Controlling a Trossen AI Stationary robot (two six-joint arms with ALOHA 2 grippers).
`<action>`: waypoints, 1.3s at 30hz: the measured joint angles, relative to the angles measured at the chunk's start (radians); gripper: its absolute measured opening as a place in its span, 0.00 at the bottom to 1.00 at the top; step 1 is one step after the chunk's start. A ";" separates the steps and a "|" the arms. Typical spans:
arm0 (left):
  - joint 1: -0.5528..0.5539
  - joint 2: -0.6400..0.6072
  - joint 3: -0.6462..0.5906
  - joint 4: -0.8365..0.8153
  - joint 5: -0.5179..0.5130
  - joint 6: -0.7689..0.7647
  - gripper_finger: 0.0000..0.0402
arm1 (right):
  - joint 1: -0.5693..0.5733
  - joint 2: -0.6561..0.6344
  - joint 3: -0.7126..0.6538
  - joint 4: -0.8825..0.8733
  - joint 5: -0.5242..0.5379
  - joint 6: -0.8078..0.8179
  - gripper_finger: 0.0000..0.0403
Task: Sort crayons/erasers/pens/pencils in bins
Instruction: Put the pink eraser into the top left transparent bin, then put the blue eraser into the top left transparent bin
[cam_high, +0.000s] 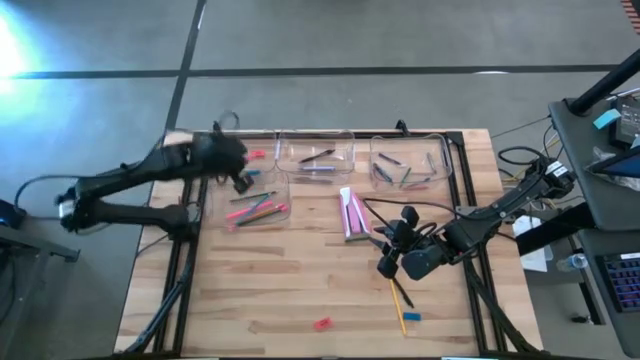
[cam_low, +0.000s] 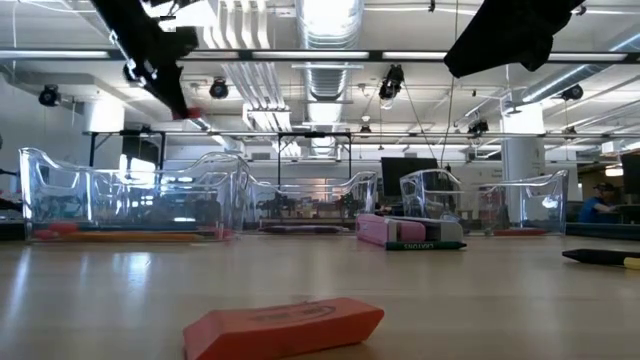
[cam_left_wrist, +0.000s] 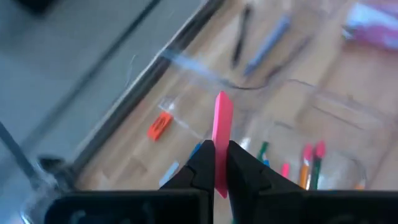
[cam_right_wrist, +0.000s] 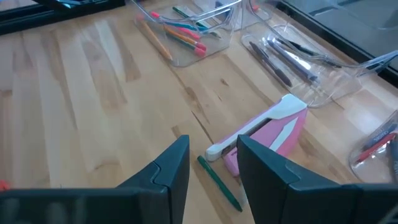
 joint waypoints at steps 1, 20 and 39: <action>0.072 -0.006 -0.013 0.014 0.055 0.004 0.01 | 0.000 0.000 0.000 0.000 0.005 -0.003 0.31; 0.333 0.012 -0.016 0.079 0.340 0.073 0.44 | 0.027 0.000 0.000 0.020 -0.127 0.021 0.31; -0.510 -0.323 -0.364 0.872 0.177 -0.023 0.45 | 0.354 0.279 0.000 0.014 -0.616 0.637 0.30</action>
